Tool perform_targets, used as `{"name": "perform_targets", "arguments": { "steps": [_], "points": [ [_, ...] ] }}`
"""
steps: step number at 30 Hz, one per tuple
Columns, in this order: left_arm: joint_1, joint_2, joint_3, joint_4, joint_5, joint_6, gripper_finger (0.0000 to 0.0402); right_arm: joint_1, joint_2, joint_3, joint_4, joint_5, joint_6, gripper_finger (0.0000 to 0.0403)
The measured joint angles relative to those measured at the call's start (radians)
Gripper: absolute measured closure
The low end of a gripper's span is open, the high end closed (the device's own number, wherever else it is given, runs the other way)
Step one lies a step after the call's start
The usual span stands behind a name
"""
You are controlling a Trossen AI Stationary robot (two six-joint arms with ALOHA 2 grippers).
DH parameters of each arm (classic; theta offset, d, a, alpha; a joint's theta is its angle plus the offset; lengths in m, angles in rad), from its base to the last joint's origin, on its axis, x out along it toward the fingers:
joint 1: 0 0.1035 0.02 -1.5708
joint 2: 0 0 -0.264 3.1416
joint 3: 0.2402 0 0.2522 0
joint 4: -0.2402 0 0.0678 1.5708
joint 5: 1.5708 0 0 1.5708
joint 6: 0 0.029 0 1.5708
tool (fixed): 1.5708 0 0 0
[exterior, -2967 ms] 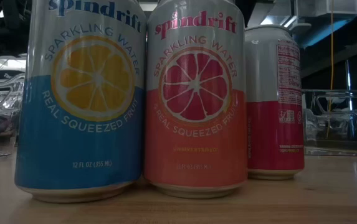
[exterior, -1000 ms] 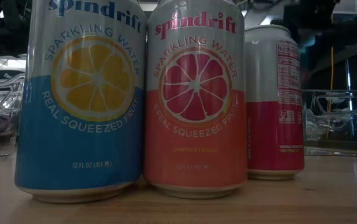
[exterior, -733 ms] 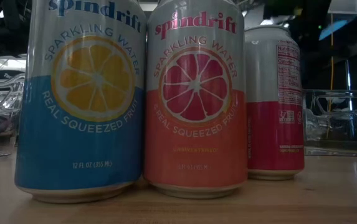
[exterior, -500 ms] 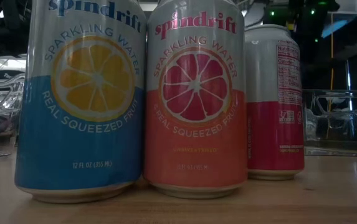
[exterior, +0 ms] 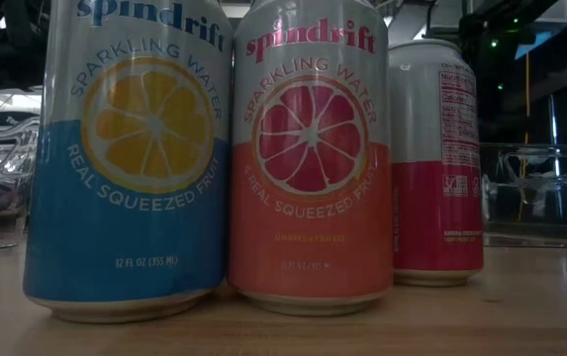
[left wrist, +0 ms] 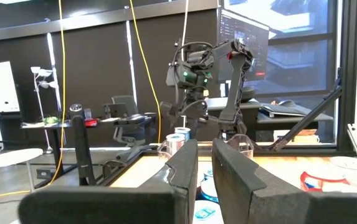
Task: Sort soda cans
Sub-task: Put the blue soda can into the middle right transparent bin
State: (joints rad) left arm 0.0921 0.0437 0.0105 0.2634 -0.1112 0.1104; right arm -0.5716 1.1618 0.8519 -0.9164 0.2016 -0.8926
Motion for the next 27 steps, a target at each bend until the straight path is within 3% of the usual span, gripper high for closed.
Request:
{"name": "perform_targets", "arguments": {
  "steps": [11,23,27],
  "points": [
    [0.000,0.000,0.000,-0.011,0.000,0.001,0.0361,0.001,0.001,0.017,0.028,0.024,-0.010,0.0088],
    [0.000,0.000,0.000,-0.021,0.000,0.001,0.0361,0.002,0.001,0.152,-0.052,0.020,-0.001,0.0087],
    [0.000,0.000,0.000,-0.019,0.000,-0.003,0.0361,0.006,0.001,0.229,-0.116,-0.036,0.073,0.0087]
  ]
}}
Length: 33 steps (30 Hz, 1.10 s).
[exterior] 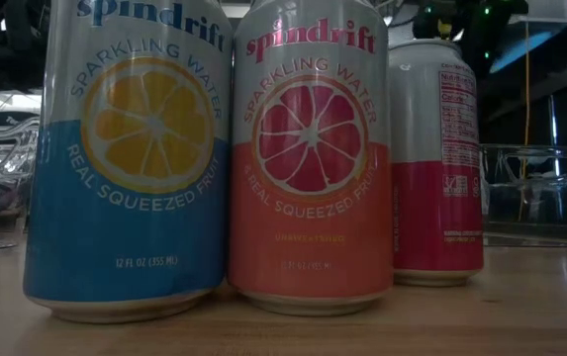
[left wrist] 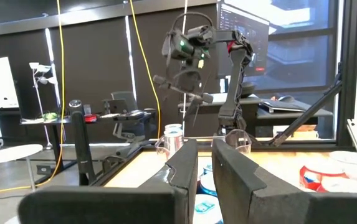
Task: Sort soda cans
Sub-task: Put the blue soda can into the middle right transparent bin
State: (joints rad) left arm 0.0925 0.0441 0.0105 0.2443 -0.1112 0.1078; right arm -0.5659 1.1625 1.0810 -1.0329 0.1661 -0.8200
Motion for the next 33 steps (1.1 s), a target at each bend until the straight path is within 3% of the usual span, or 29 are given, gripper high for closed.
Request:
{"name": "perform_targets", "arguments": {
  "steps": [5,14,19,28,33],
  "points": [
    [0.000,0.000,0.000,0.006,0.000,-0.003,0.0361,0.094,0.000,0.072,0.050,-0.043,0.022,0.0086],
    [0.000,0.000,0.000,0.006,0.000,-0.005,0.0361,0.320,0.022,0.063,0.302,-0.084,0.020,0.0086],
    [0.000,0.000,0.000,0.008,0.000,0.000,0.0361,0.413,0.095,0.063,0.402,-0.091,-0.068,0.0086],
    [0.000,0.000,0.000,0.010,0.000,0.004,0.0361,0.514,0.265,0.063,0.579,-0.134,-0.209,0.0086],
    [0.000,0.000,0.000,0.011,0.000,0.004,0.0361,0.523,0.339,0.104,0.580,-0.134,-0.268,0.0086]
  ]
}}
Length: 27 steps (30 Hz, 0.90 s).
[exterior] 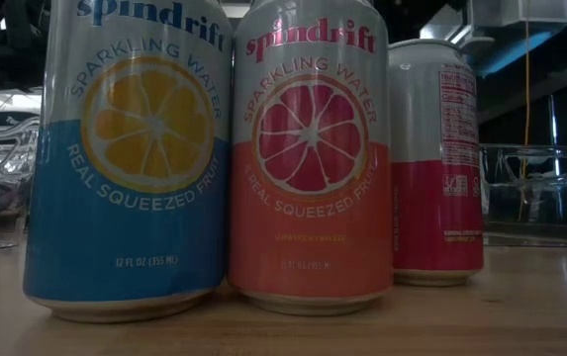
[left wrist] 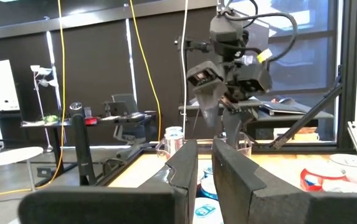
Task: Sort soda cans
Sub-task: Put the blue soda can into the middle right transparent bin
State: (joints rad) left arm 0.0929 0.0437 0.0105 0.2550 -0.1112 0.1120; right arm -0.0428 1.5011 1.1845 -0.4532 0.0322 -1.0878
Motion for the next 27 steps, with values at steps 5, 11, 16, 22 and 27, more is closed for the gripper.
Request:
{"name": "perform_targets", "arguments": {
  "steps": [5,11,16,22,27],
  "points": [
    [0.000,0.000,0.000,0.000,0.000,0.000,0.0361,0.006,0.071,0.050,-0.012,-0.010,-0.053,0.0086],
    [0.000,0.000,0.000,0.000,0.000,0.000,0.0361,0.006,0.130,0.113,-0.020,-0.034,-0.069,0.0086],
    [0.000,0.000,0.000,0.000,0.000,0.000,0.0361,0.004,0.166,0.160,-0.054,-0.034,-0.068,0.0086],
    [0.000,0.000,0.000,0.003,0.000,0.000,0.0361,0.004,0.222,0.204,-0.098,-0.063,-0.062,0.0086],
    [0.000,0.000,0.000,0.003,0.000,0.000,0.0361,0.004,0.251,0.225,-0.135,-0.060,-0.046,0.0086]
  ]
}}
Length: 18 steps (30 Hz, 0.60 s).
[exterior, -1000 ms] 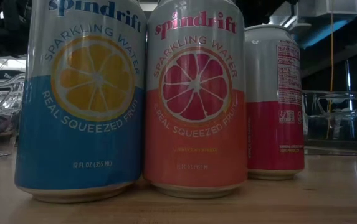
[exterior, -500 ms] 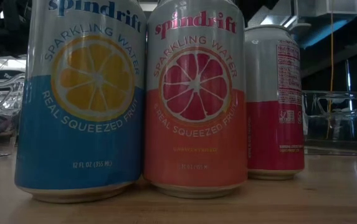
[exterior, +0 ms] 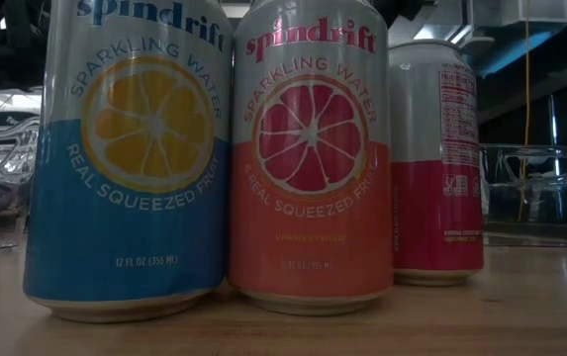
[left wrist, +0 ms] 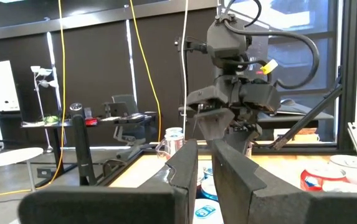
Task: Sort soda cans
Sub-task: Put the blue soda can into the middle right transparent bin
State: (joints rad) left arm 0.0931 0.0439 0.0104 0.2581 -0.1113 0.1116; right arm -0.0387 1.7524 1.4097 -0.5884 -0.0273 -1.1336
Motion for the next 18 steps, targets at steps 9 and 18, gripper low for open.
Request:
{"name": "perform_targets", "arguments": {
  "steps": [9,18],
  "points": [
    [0.000,0.000,0.000,0.001,0.000,-0.007,0.0361,0.000,0.005,0.001,0.005,0.010,0.000,0.0086],
    [0.000,0.000,0.000,0.001,0.000,-0.007,0.0361,0.000,0.071,0.002,0.028,0.011,-0.027,0.0086]
  ]
}}
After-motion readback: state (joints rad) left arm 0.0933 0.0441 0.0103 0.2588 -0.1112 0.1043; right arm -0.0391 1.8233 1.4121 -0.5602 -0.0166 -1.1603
